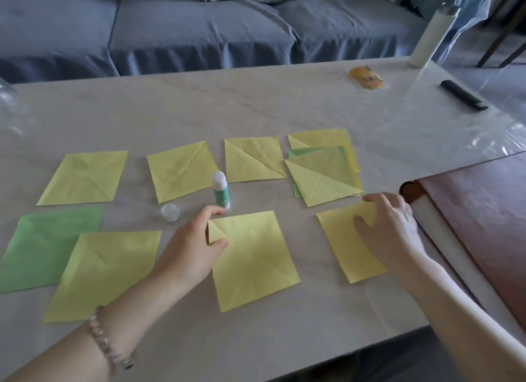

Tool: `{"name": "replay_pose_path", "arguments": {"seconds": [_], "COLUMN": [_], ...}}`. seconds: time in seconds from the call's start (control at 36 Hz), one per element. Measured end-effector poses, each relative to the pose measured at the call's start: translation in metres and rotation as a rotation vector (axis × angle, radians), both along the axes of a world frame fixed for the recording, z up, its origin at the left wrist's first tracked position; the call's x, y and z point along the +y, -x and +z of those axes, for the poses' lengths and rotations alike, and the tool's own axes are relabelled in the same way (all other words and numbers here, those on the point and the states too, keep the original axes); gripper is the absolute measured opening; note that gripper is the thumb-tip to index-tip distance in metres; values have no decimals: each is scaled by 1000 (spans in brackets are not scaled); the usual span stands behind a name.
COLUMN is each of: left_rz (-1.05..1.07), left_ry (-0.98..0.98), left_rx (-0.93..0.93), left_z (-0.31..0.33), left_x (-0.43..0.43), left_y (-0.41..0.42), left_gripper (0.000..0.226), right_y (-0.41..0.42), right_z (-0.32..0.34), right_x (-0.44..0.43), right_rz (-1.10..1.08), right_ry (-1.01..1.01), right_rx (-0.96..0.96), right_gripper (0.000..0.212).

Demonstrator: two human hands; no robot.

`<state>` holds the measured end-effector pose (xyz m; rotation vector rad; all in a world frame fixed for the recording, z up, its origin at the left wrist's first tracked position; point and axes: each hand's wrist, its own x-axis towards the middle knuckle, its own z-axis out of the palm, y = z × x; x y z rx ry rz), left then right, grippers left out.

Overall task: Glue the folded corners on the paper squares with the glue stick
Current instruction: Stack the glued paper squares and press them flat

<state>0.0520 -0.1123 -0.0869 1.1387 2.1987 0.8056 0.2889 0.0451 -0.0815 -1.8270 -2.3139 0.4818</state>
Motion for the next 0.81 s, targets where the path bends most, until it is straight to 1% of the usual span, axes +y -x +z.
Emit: {"name": "replay_pose_path", "arguments": {"seconds": [0.06, 0.14, 0.22, 0.28, 0.36, 0.44, 0.53, 0.61, 0.72, 0.81], "left_rz": [41, 107, 163, 196, 246, 279, 285, 293, 291, 277], "left_ry": [-14, -11, -45, -74, -105, -143, -168, -167, -157, -153], "left_rx": [-1, -29, -54, -72, -82, -79, -95, -101, -86, -61], "left_z": [-4, -11, -20, -26, -30, -32, -34, -37, -40, -42], "left_x": [-7, -15, -22, -25, -27, -26, -24, -22, -21, -21], "left_y": [4, 8, 9, 10, 11, 12, 12, 11, 8, 6], "left_gripper": [41, 38, 38, 40, 42, 42, 41, 41, 42, 42], "right_y": [16, 42, 64, 75, 82, 83, 80, 76, 72, 73], "right_z": [-1, -8, -17, -22, -26, -27, -27, -25, -21, -18], "right_x": [4, 15, 23, 24, 23, 24, 27, 28, 25, 24], "right_rz": [86, 207, 217, 224, 247, 260, 252, 242, 233, 236], "right_ry": [29, 66, 106, 91, -28, -134, -165, -165, -121, -106], "right_rx": [2, -71, -114, -163, -257, -308, -323, -299, -237, -238], "right_gripper": [52, 71, 86, 82, 60, 37, 26, 29, 48, 51]}}
